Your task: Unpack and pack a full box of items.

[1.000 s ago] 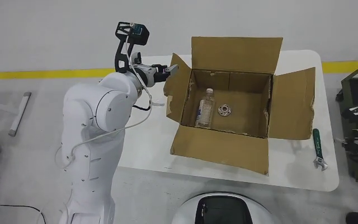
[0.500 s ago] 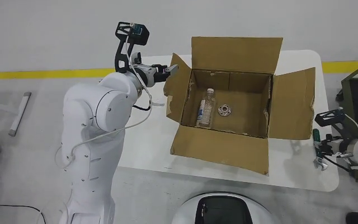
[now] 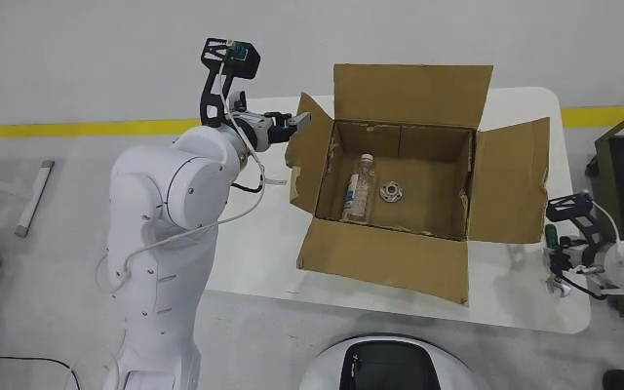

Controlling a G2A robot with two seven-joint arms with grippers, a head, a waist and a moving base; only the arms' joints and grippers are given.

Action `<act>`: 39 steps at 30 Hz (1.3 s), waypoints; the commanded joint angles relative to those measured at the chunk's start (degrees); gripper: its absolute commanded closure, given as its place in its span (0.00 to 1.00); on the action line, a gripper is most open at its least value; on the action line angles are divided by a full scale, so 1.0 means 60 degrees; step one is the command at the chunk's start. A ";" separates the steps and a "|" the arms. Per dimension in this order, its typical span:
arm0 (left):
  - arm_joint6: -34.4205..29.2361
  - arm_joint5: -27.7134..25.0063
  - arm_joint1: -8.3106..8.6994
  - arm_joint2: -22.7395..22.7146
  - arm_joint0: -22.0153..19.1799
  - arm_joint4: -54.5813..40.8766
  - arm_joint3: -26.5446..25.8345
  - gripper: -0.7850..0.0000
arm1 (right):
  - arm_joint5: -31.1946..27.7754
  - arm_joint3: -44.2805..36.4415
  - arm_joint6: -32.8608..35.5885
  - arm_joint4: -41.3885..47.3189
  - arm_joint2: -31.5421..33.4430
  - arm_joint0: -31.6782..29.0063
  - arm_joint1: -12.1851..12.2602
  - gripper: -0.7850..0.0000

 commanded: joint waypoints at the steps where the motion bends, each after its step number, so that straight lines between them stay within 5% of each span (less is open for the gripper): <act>1: 0.0000 0.0000 0.0000 0.0000 0.0000 0.0000 0.0000 0.00 | 0.0021 0.0016 -0.0034 0.0027 0.0032 -0.0038 0.0010 0.67; 14: 0.0000 0.0000 0.0000 0.0000 0.0000 0.0000 0.0000 0.00 | 0.0088 0.0134 -0.0212 0.0155 -0.0054 -0.0189 0.0072 0.75; 17: 0.0000 0.0000 0.0000 0.0000 0.0000 0.0000 0.0000 0.00 | 0.0103 0.0198 -0.0246 0.0164 -0.0133 -0.0151 0.0085 0.84; 18: 0.0000 0.0000 0.0000 0.0000 0.0000 0.0000 0.0000 0.00 | 0.0105 0.0214 -0.0248 0.0149 -0.0162 -0.0140 0.0090 1.00; 26: 0.0000 0.0000 0.0000 0.0000 0.0000 0.0000 0.0000 0.00 | 0.0191 0.0026 -0.0315 0.0424 -0.0137 -0.0030 0.0128 1.00; 39: 0.0000 0.0000 0.0000 0.0000 0.0000 0.0000 0.0000 0.00 | 0.0869 -0.2525 -0.0366 0.2774 0.3122 0.0870 0.0339 1.00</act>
